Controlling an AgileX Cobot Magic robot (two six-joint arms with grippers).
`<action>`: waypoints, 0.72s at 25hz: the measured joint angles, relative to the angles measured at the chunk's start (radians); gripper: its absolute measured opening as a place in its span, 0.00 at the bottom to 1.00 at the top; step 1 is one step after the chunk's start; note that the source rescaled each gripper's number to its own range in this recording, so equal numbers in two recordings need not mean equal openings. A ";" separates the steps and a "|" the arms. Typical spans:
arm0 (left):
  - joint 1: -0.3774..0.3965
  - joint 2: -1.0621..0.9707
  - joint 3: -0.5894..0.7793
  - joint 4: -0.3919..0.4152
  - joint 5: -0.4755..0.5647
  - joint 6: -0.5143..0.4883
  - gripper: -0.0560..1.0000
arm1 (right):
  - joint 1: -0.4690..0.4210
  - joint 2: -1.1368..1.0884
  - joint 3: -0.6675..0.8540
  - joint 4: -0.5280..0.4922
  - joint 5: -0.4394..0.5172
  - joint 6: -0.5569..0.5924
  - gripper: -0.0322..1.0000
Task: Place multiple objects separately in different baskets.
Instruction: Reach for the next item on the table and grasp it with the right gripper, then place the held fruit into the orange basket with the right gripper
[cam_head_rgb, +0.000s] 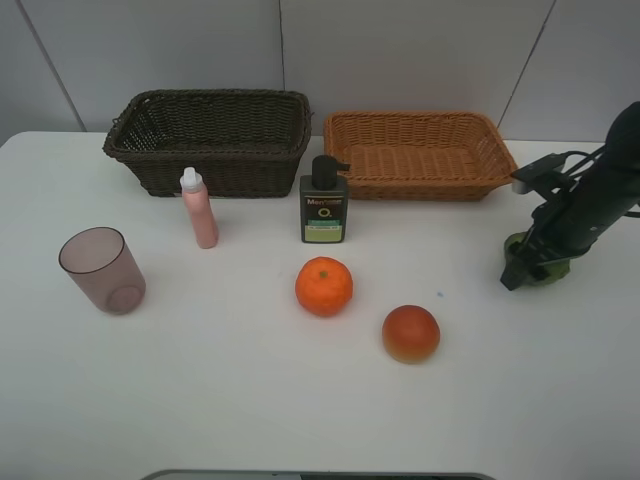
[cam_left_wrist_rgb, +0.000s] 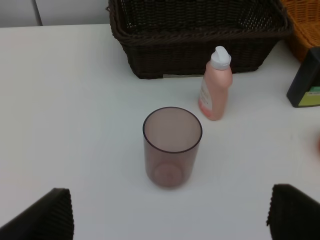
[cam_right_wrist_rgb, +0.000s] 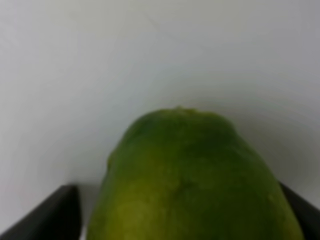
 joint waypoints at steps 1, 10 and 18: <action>0.000 0.000 0.000 0.000 0.000 0.000 1.00 | 0.002 0.000 0.000 0.000 -0.001 0.000 0.44; 0.000 0.000 0.000 0.000 0.000 0.000 1.00 | 0.002 0.000 0.000 0.000 -0.001 0.000 0.37; 0.000 0.000 0.000 0.000 0.000 0.000 1.00 | 0.002 0.000 0.000 0.000 -0.001 0.000 0.37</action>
